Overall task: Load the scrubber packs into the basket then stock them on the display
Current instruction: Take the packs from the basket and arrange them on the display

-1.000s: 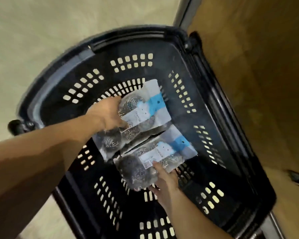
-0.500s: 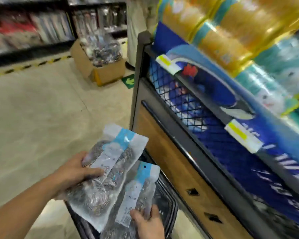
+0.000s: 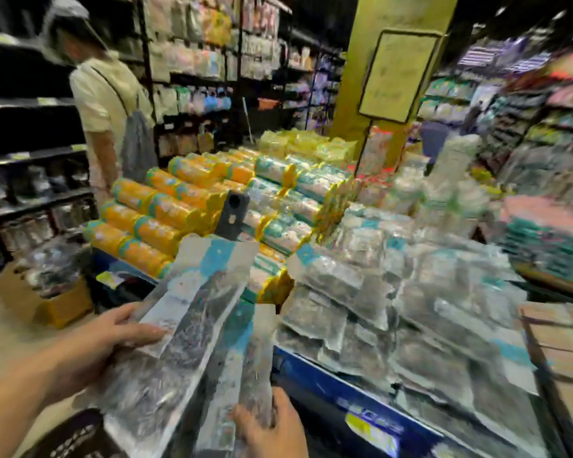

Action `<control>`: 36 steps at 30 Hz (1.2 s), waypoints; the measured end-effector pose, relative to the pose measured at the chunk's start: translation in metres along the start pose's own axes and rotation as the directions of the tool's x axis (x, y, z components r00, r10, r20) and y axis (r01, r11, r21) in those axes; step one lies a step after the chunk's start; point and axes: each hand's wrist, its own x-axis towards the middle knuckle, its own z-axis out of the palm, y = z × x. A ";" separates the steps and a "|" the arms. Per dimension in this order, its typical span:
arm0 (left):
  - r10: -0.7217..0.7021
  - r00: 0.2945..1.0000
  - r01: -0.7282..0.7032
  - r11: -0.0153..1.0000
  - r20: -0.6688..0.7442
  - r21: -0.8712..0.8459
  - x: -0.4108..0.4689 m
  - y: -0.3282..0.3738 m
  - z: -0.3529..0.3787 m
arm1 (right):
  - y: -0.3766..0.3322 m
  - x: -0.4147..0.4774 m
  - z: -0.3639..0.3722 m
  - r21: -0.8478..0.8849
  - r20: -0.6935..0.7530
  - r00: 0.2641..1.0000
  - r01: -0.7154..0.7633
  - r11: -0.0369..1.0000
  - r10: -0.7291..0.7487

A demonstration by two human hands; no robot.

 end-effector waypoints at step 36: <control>-0.039 0.985 -0.004 0.967 0.166 0.255 0.296 0.126 0.365 | -0.172 0.089 -0.458 0.288 -0.646 0.758 0.125 0.949 0.096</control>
